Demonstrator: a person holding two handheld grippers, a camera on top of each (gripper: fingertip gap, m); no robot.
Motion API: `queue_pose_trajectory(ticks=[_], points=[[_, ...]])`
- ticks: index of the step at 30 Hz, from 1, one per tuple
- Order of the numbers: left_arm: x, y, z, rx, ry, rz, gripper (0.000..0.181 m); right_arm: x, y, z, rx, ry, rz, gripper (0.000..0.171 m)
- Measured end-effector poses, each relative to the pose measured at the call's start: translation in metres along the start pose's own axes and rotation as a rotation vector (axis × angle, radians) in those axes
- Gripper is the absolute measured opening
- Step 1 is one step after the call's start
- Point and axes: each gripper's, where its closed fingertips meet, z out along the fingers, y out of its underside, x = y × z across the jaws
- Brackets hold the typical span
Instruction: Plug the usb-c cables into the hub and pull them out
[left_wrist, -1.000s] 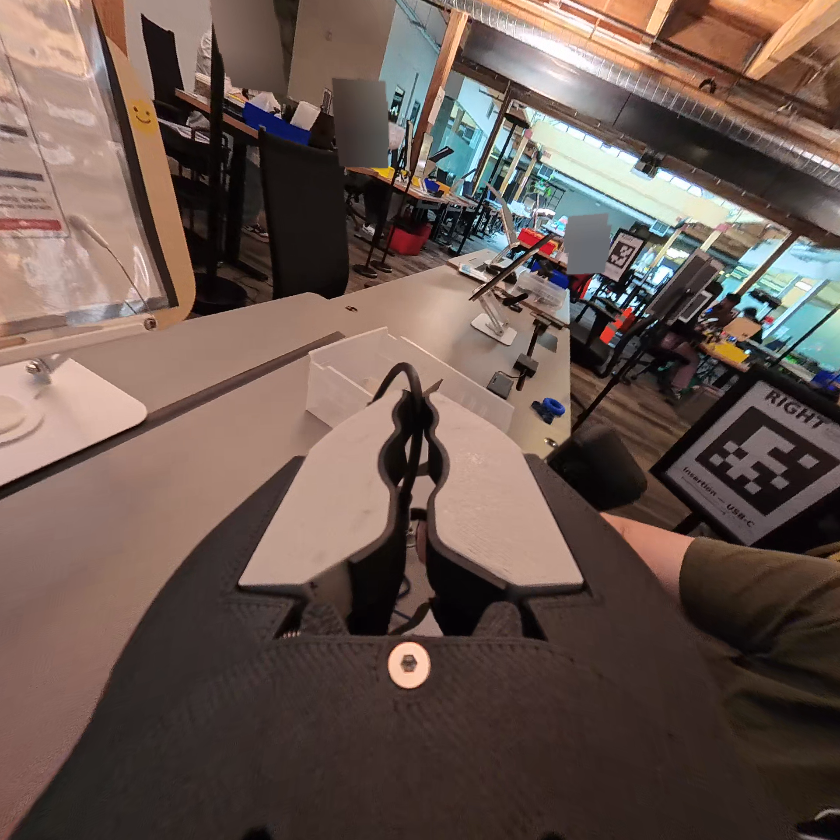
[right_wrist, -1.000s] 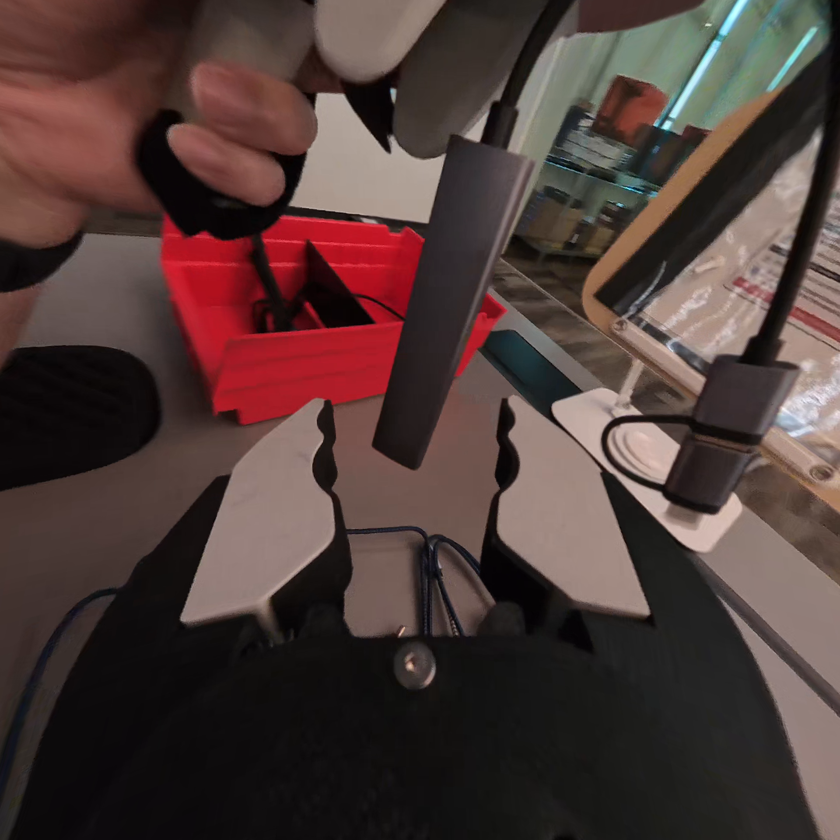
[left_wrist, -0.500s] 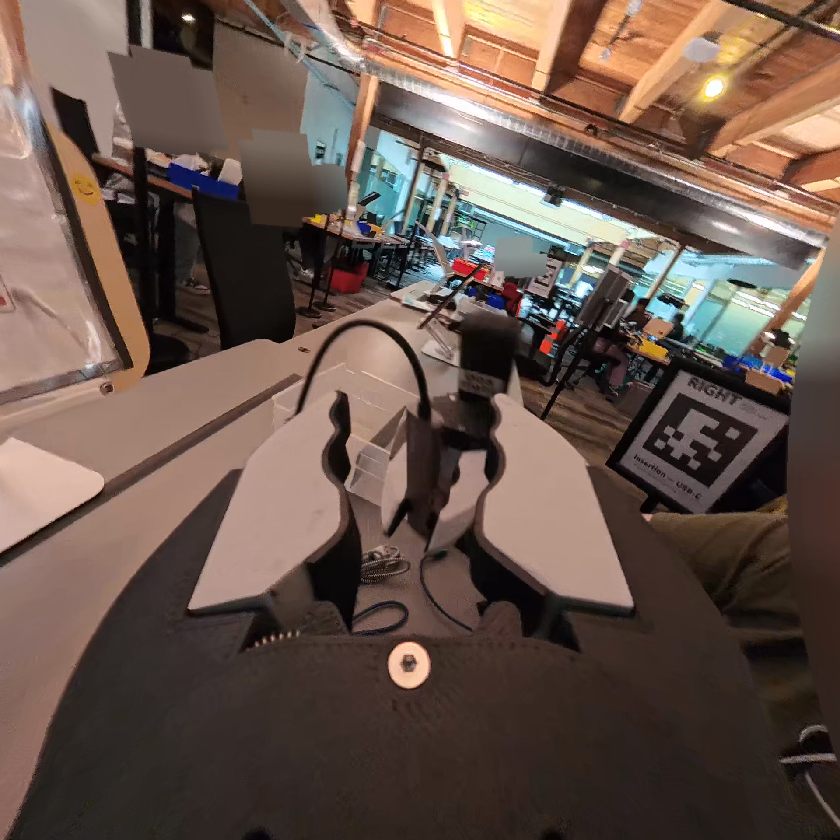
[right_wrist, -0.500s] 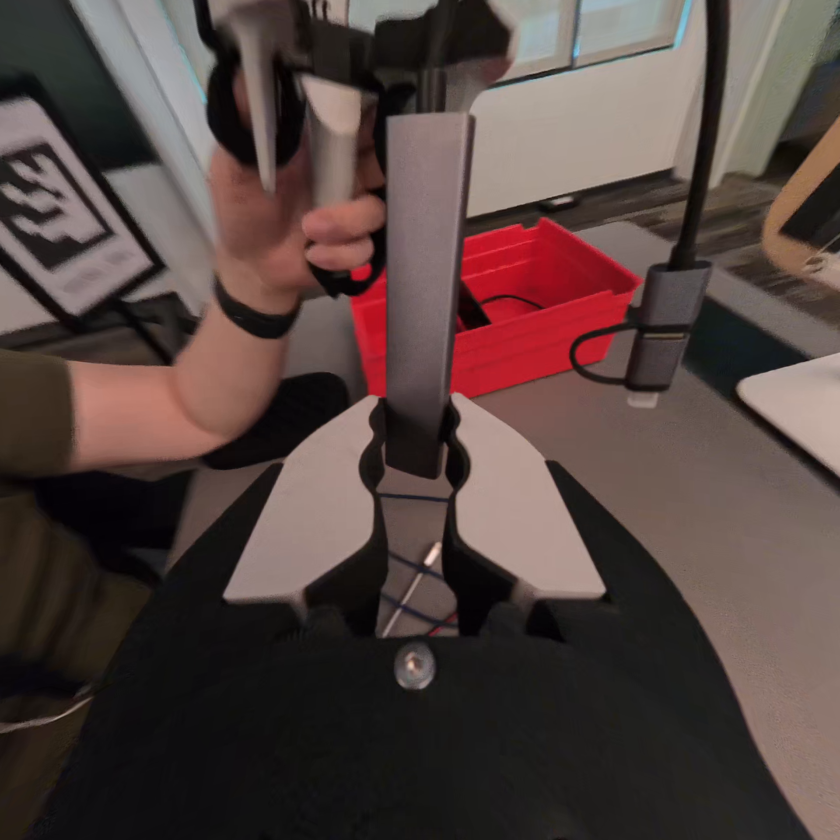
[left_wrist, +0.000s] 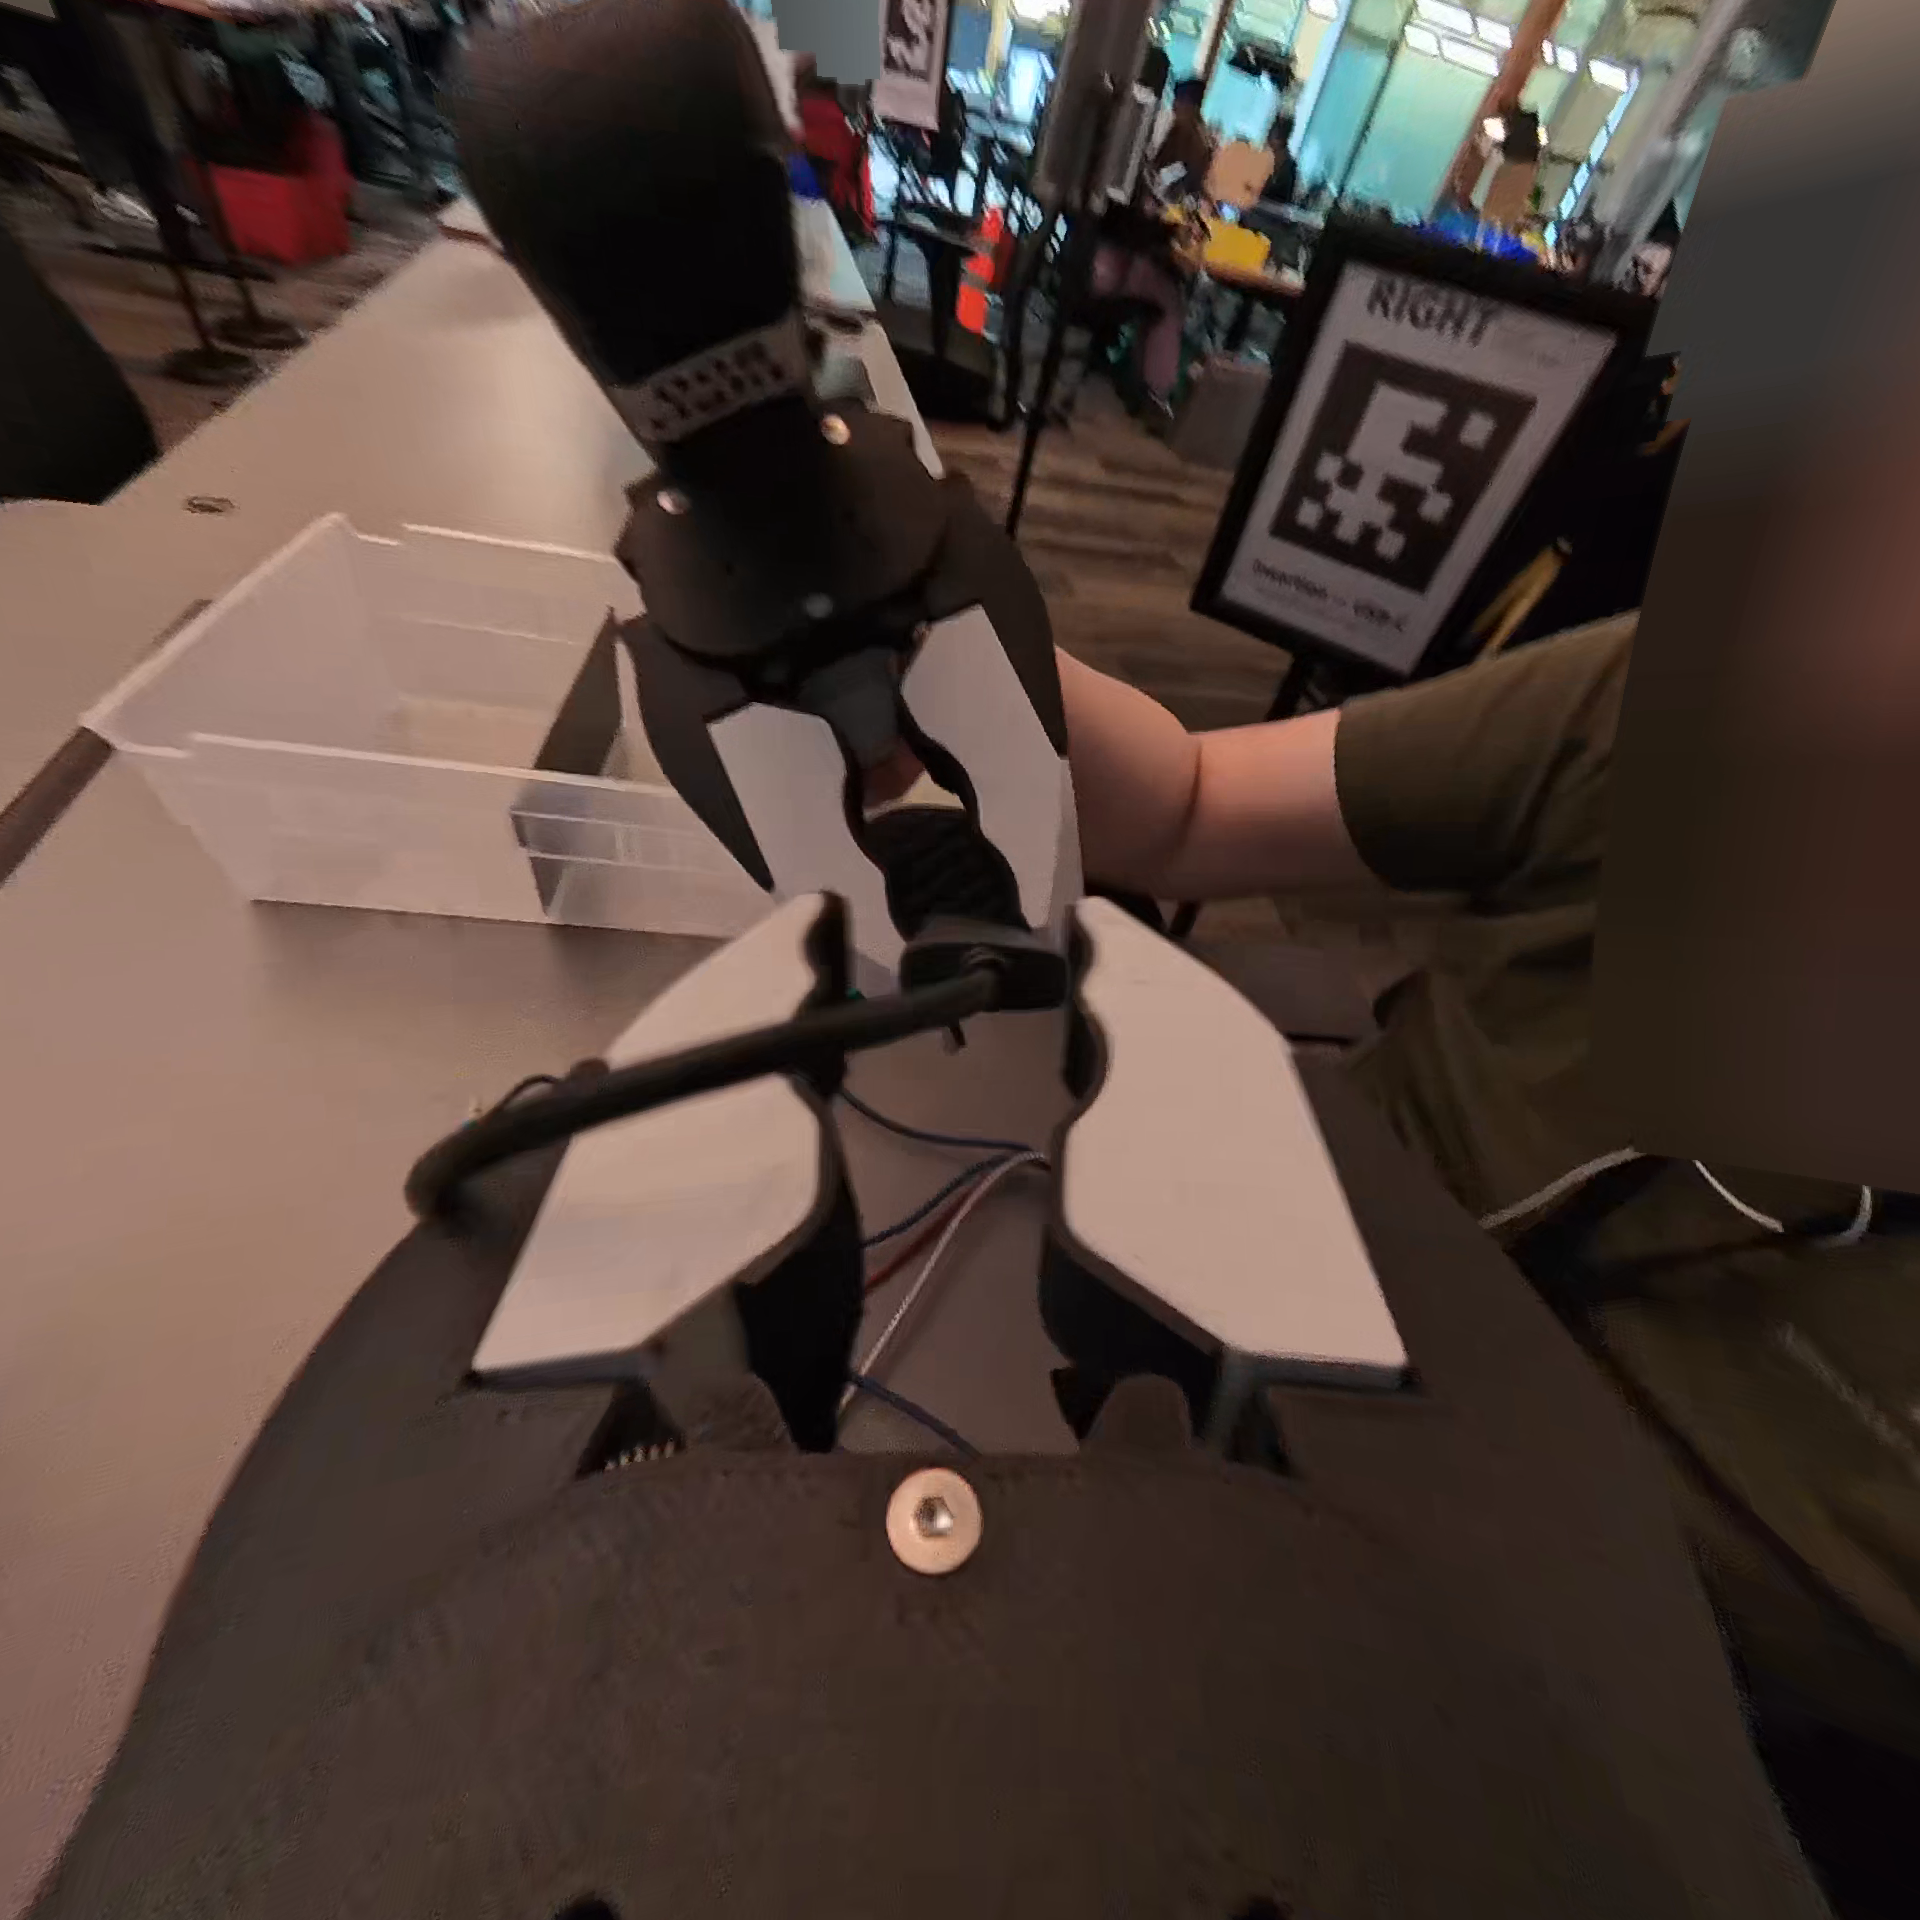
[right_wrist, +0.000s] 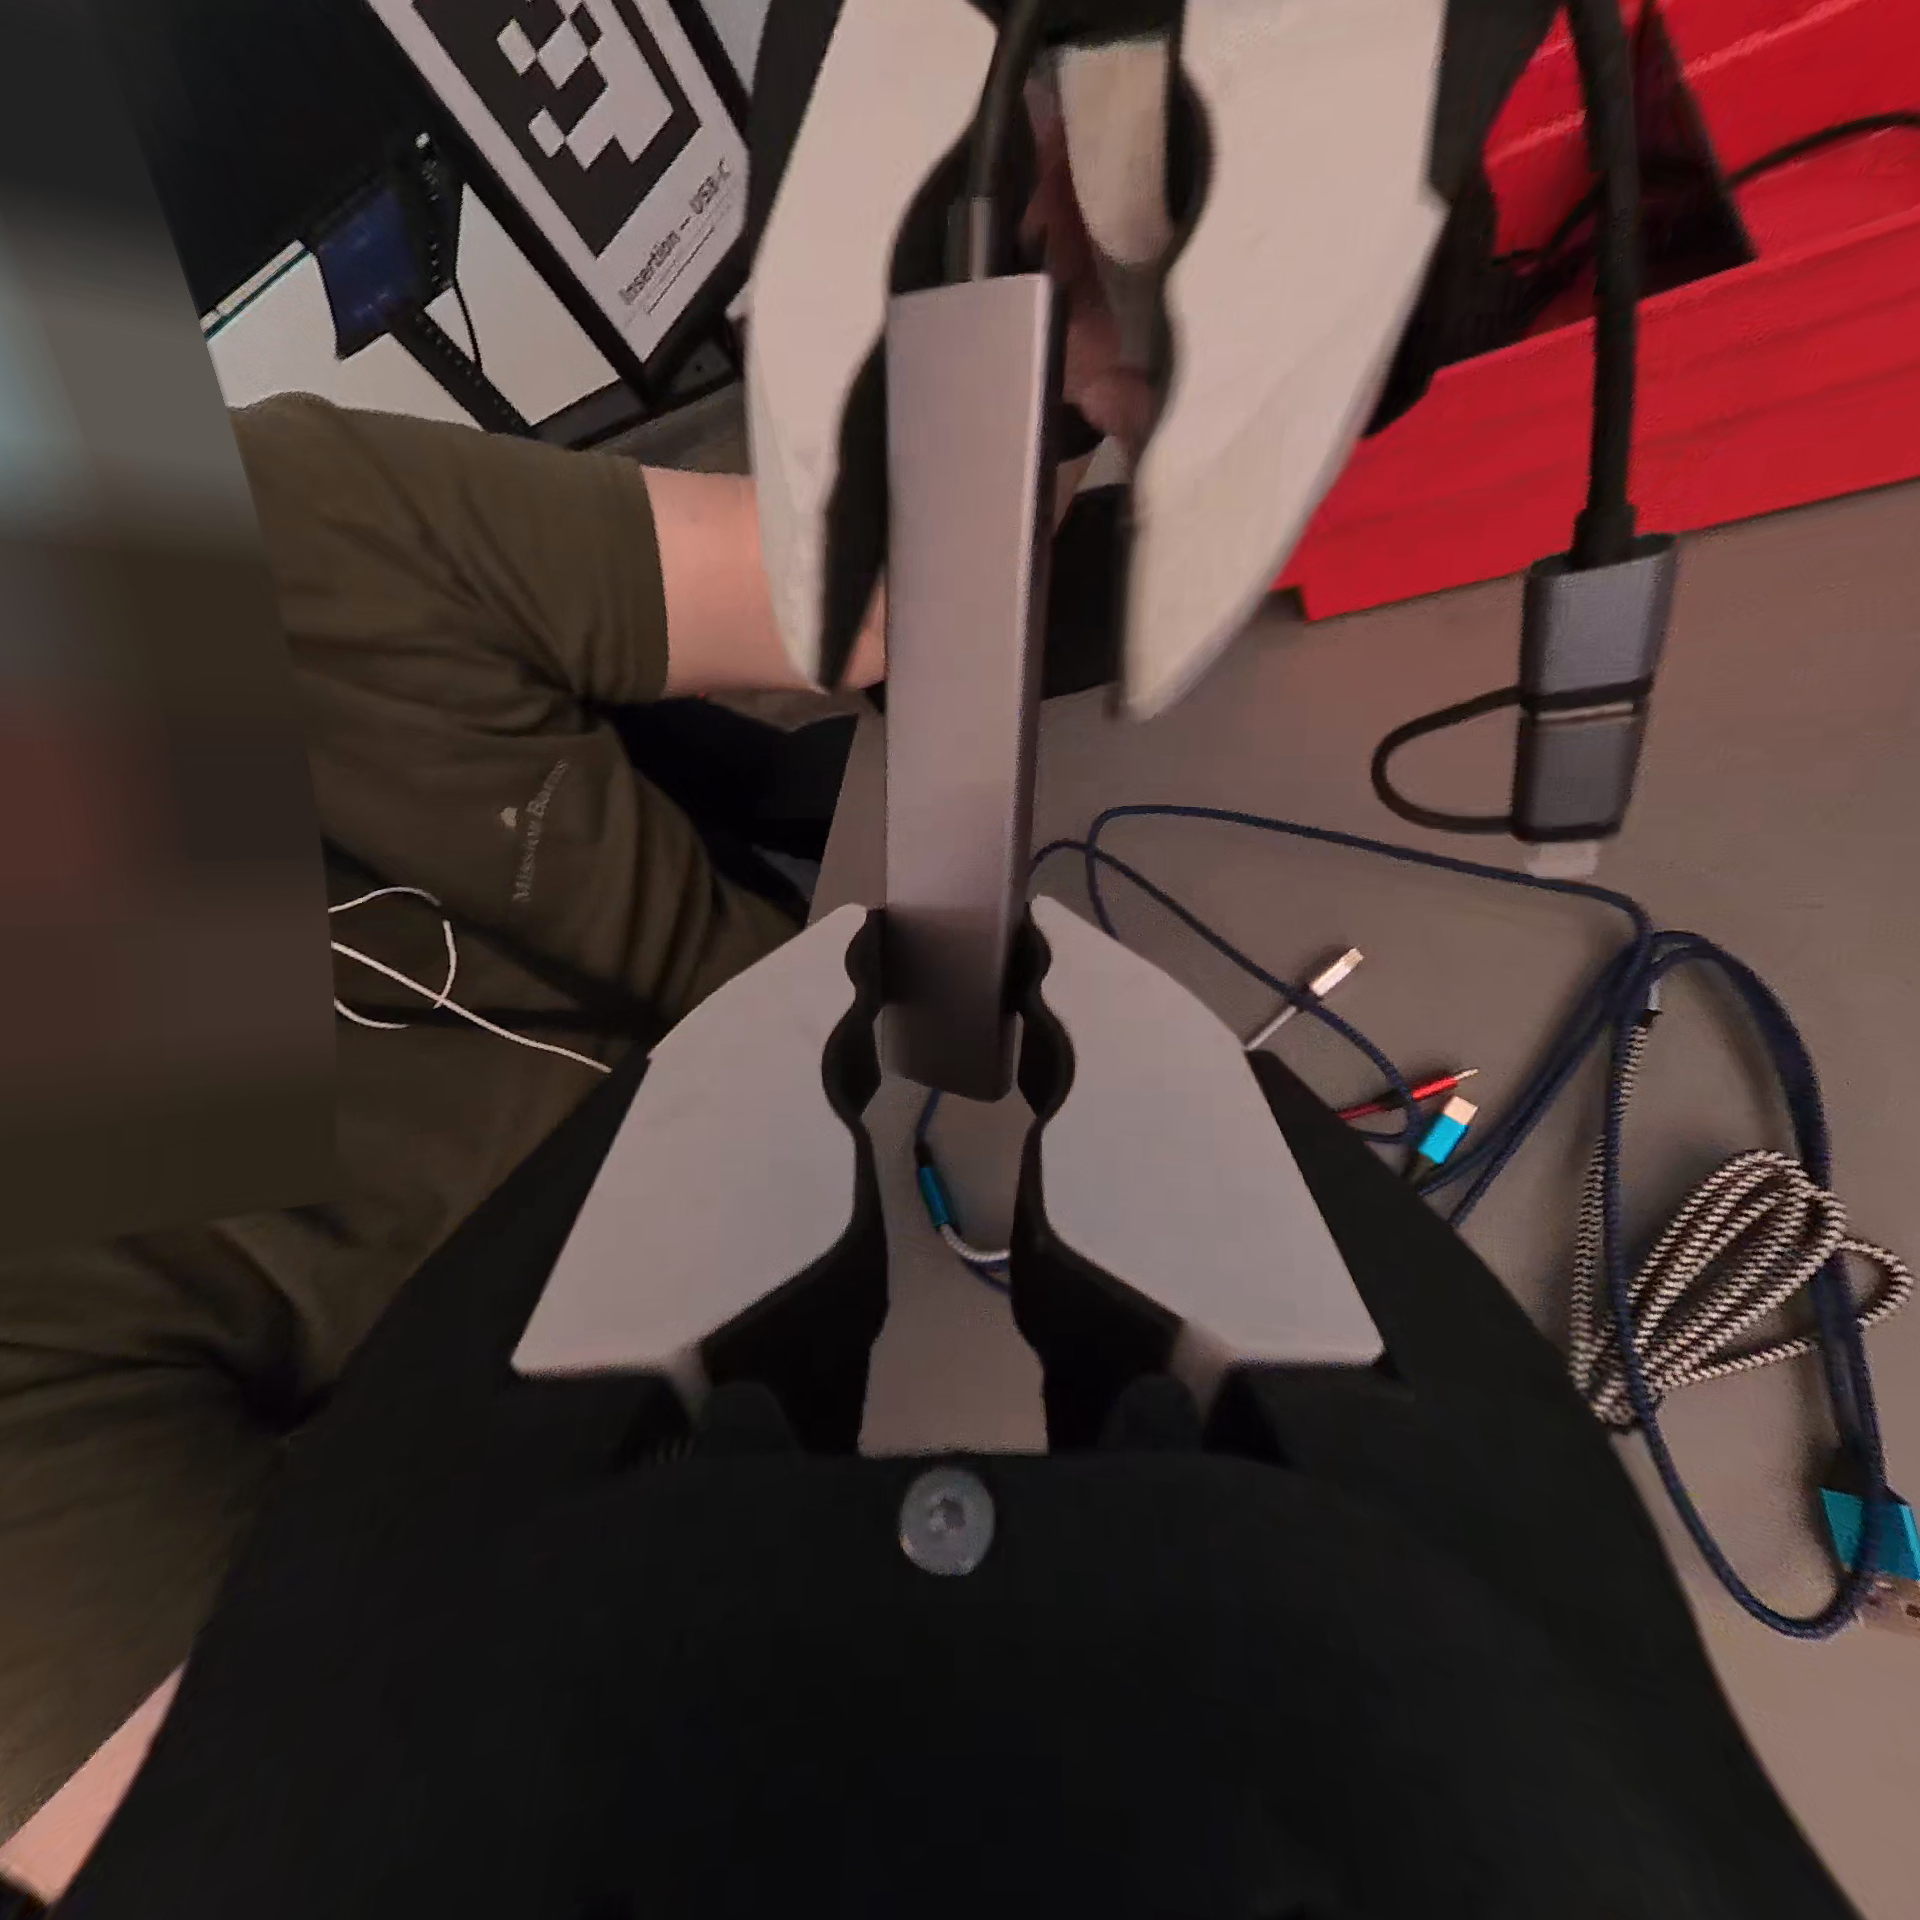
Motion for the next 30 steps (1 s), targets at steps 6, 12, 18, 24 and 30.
queue_pose_trajectory(ticks=[6, 12, 18, 24, 30], points=[[-0.008, 0.005, 0.002, -0.046, -0.04, -0.009, 0.023, 0.009, -0.002, -0.007, 0.03, 0.024, 0.01, 0.024], [-0.028, -0.022, -0.018, 0.134, -0.151, -0.114, 0.023, 0.033, -0.048, -0.035, 0.346, 0.269, -0.17, 0.05], [-0.037, -0.039, -0.034, 0.3, -0.17, -0.182, 0.023, 0.032, -0.066, -0.046, 0.456, 0.399, -0.291, 0.031], [-0.032, -0.035, -0.028, 0.259, -0.149, -0.177, 0.024, 0.029, -0.063, -0.051, 0.468, 0.309, -0.229, 0.024], [-0.028, -0.037, -0.033, 0.254, -0.144, -0.161, 0.023, 0.025, -0.06, -0.059, 0.434, 0.344, -0.273, 0.024]])
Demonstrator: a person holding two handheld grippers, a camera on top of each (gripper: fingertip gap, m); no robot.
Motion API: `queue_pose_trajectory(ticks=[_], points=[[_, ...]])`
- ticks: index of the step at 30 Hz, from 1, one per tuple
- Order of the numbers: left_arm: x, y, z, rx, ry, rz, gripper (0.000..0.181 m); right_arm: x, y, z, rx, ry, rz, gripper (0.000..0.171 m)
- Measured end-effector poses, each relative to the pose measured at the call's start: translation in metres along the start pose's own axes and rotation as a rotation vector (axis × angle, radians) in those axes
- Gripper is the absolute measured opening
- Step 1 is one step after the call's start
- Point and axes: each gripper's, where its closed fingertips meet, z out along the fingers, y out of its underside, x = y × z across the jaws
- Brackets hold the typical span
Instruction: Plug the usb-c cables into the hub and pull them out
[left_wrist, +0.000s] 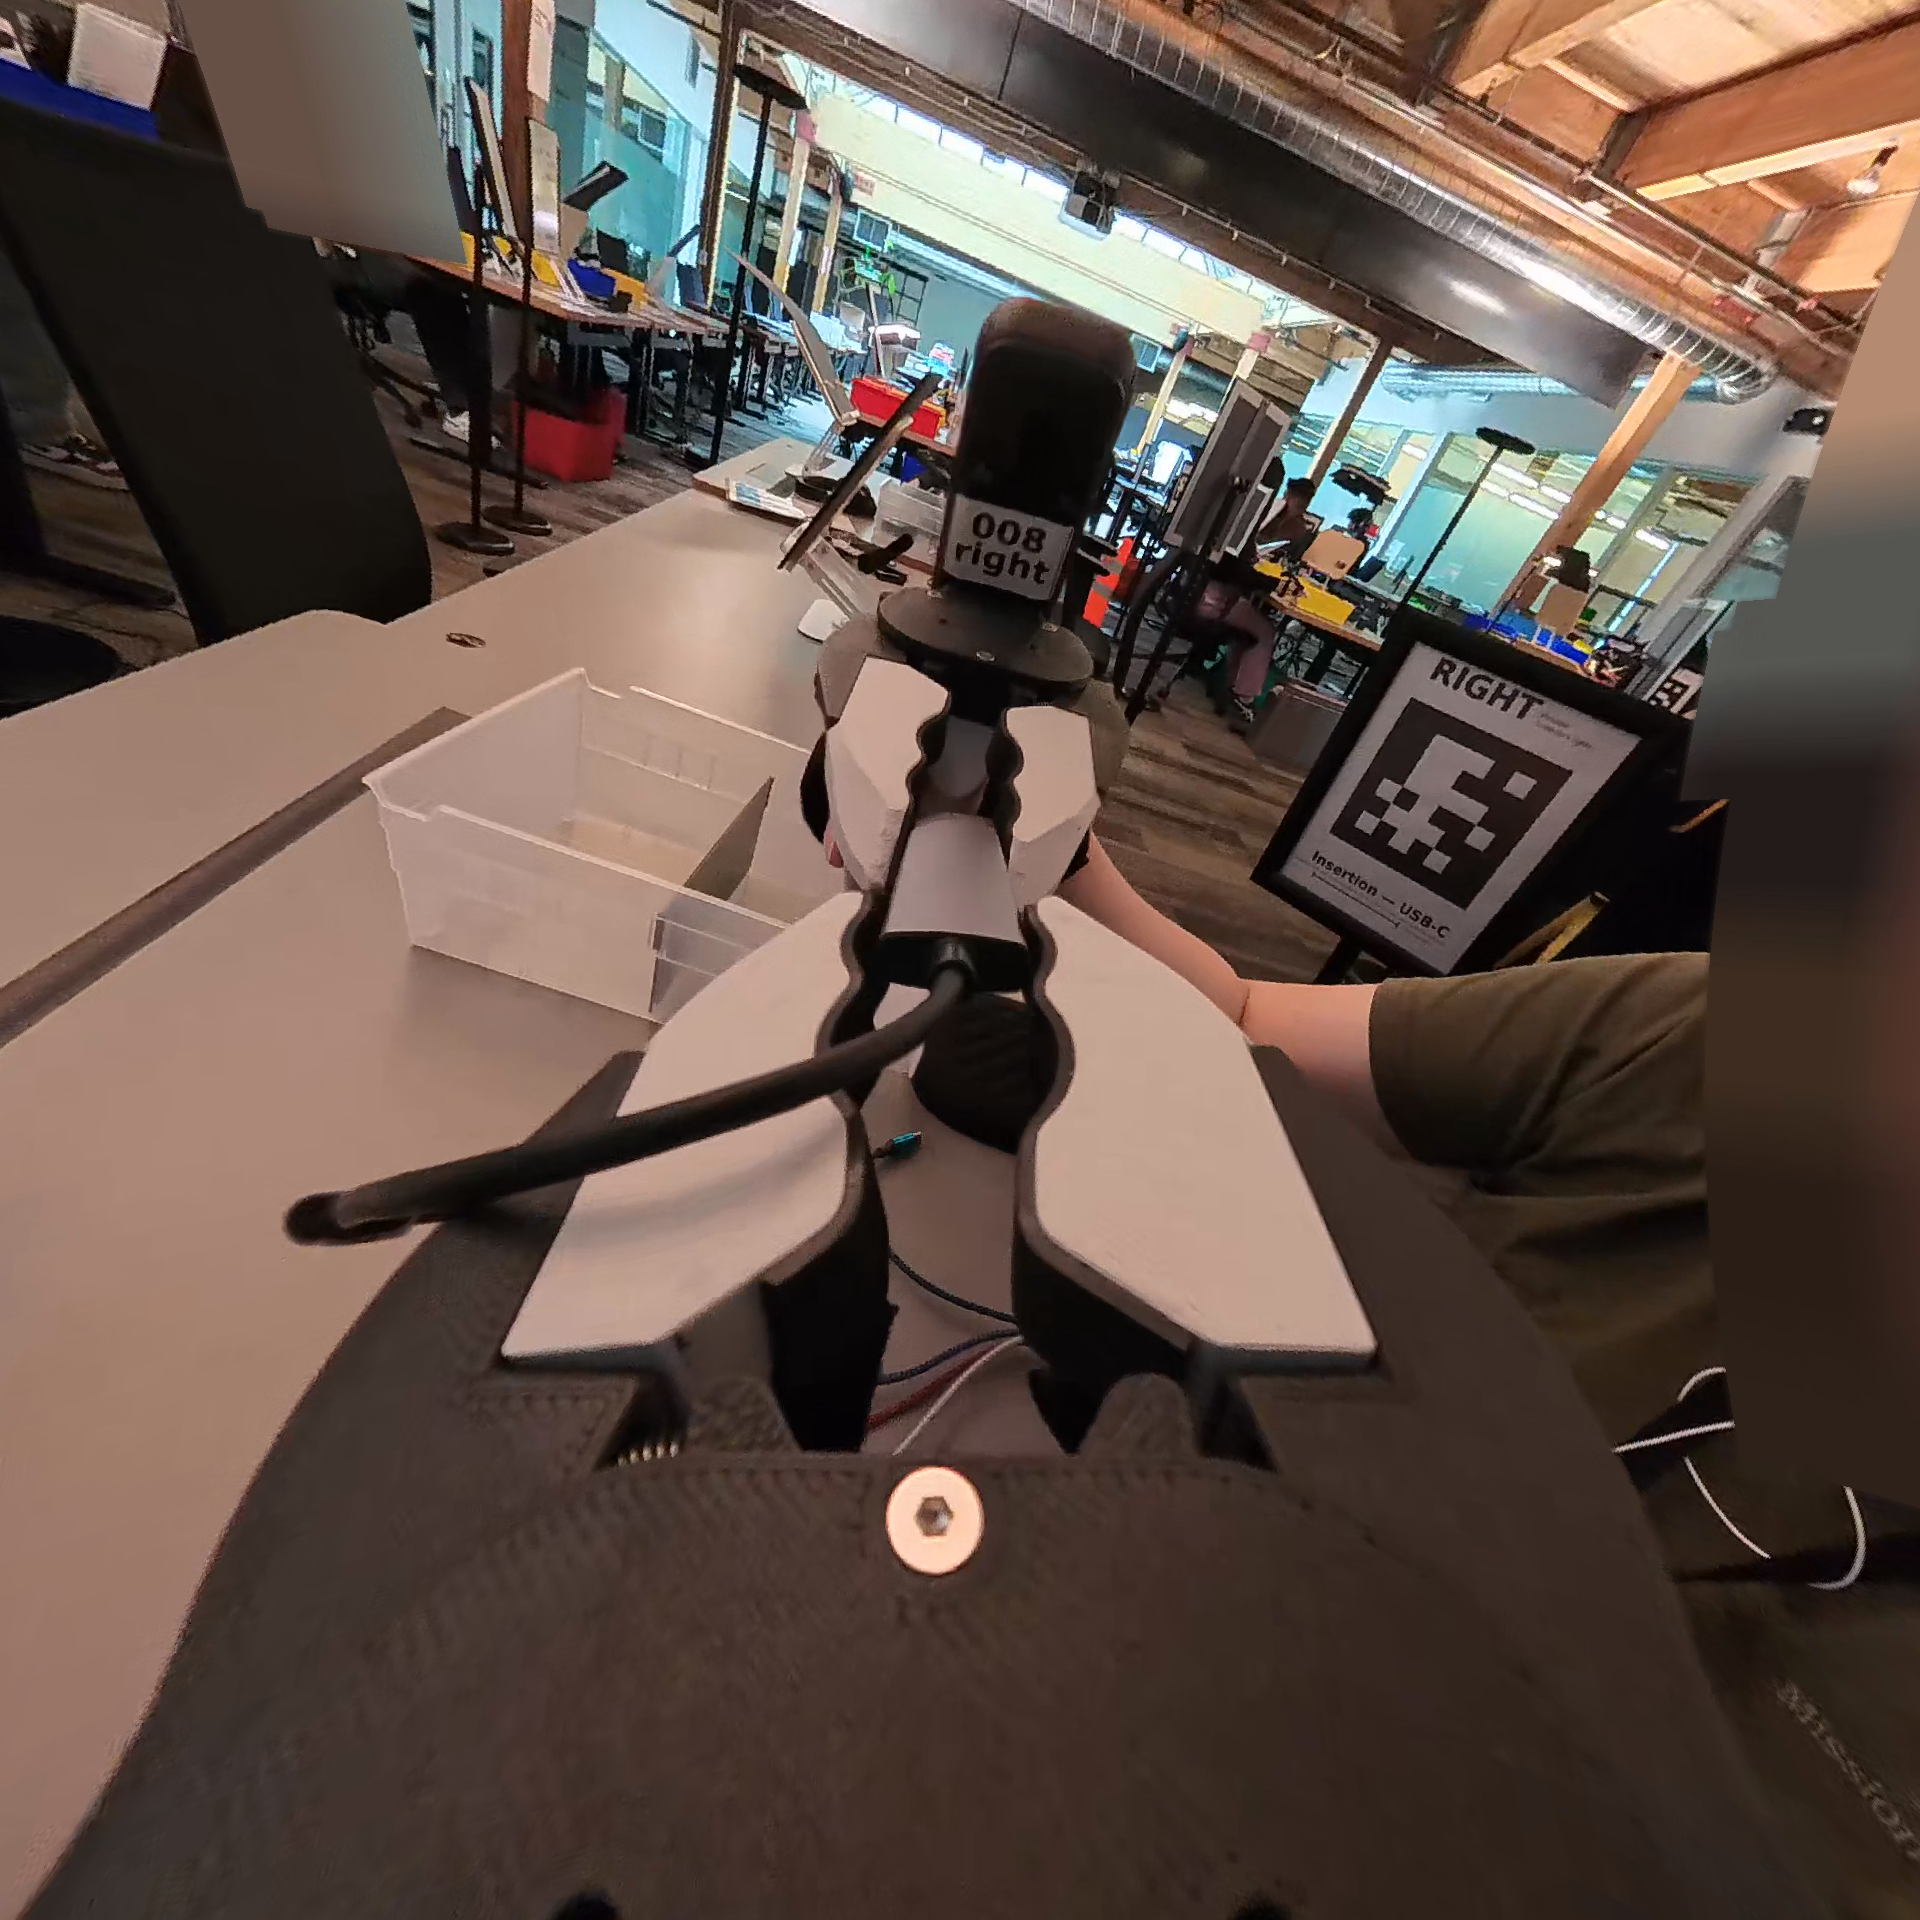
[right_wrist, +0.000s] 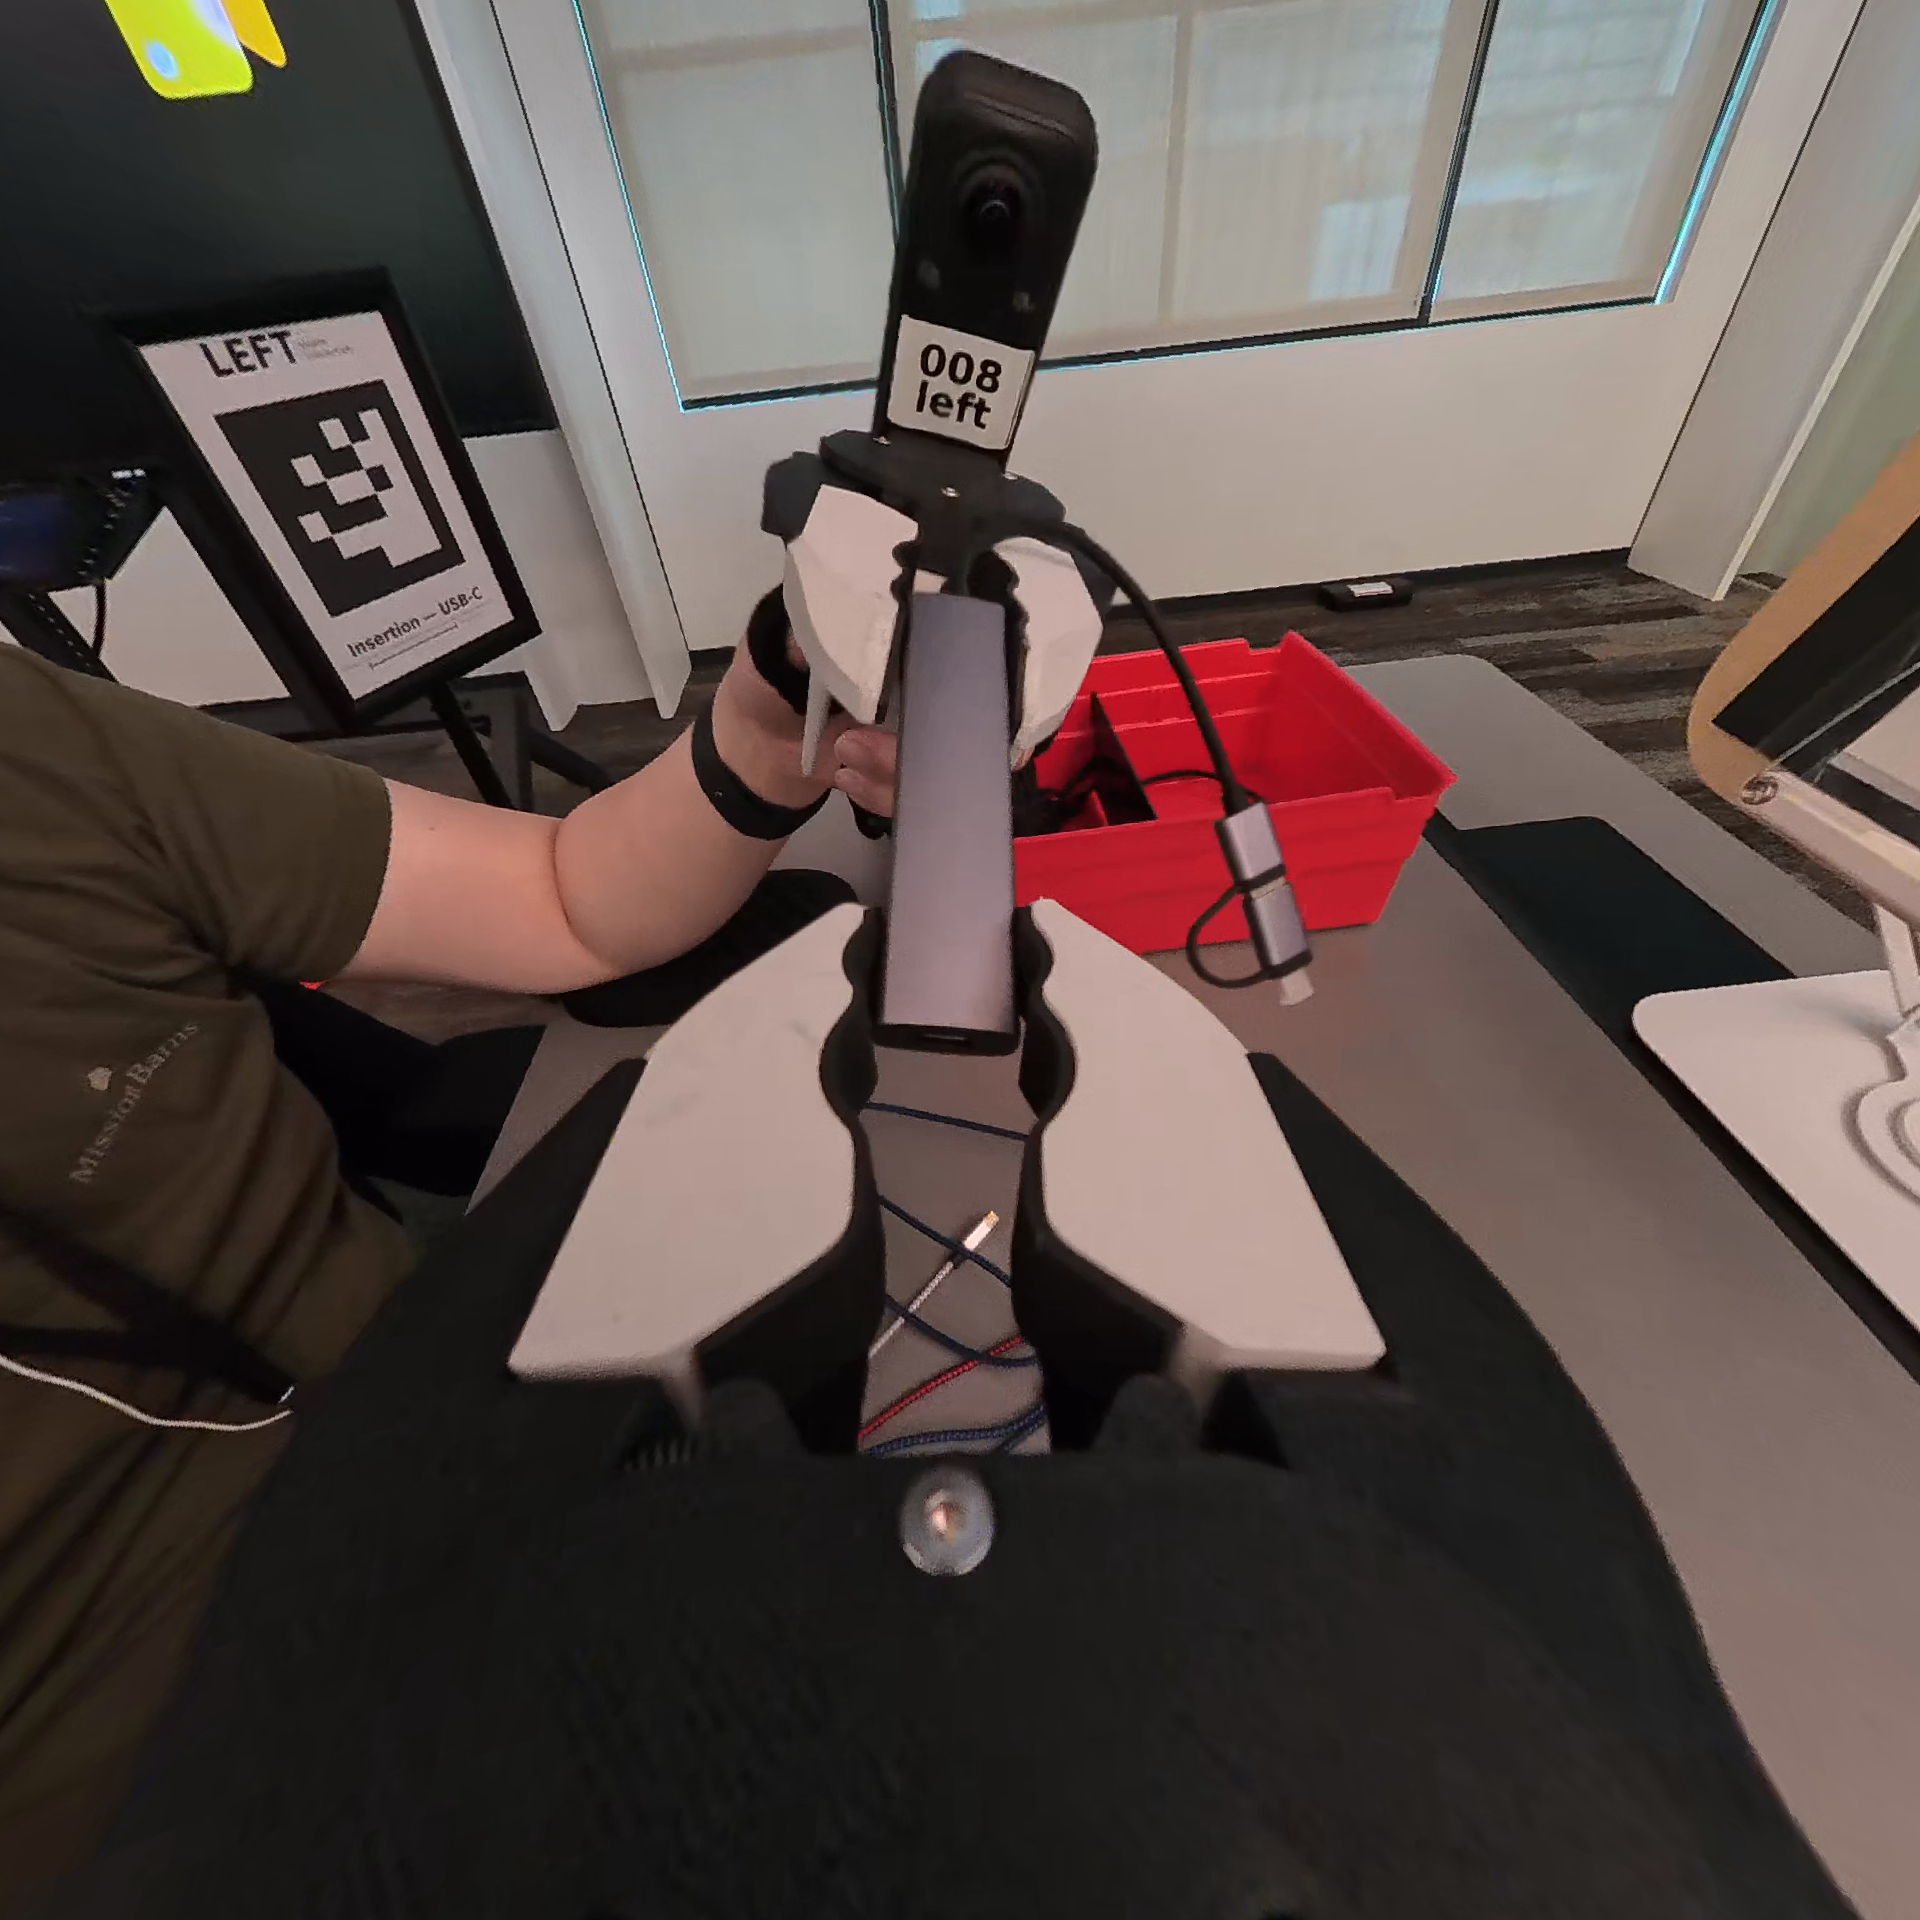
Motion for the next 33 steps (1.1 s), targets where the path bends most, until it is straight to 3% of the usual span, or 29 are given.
queue_pose_trajectory(ticks=[9, 13, 20, 25, 33], points=[[-0.003, -0.003, 0.003, 0.016, -0.042, 0.049, 0.023, 0.009, -0.009, -0.006, 0.07, 0.05, -0.003, 0.025], [-0.01, -0.017, -0.014, 0.076, -0.092, 0.064, 0.023, 0.022, -0.011, -0.01, 0.073, 0.186, -0.143, 0.048], [-0.017, -0.044, -0.054, 0.179, -0.186, 0.073, 0.023, 0.016, 0.047, 0.013, -0.25, 0.138, -0.231, 0.048], [-0.011, -0.056, -0.069, 0.223, -0.198, 0.094, 0.023, 0.014, 0.072, 0.025, -0.359, 0.089, -0.168, 0.043], [-0.007, -0.065, -0.081, 0.263, -0.199, 0.096, 0.023, 0.007, 0.091, -0.017, -0.577, 0.231, -0.036, 0.032]])
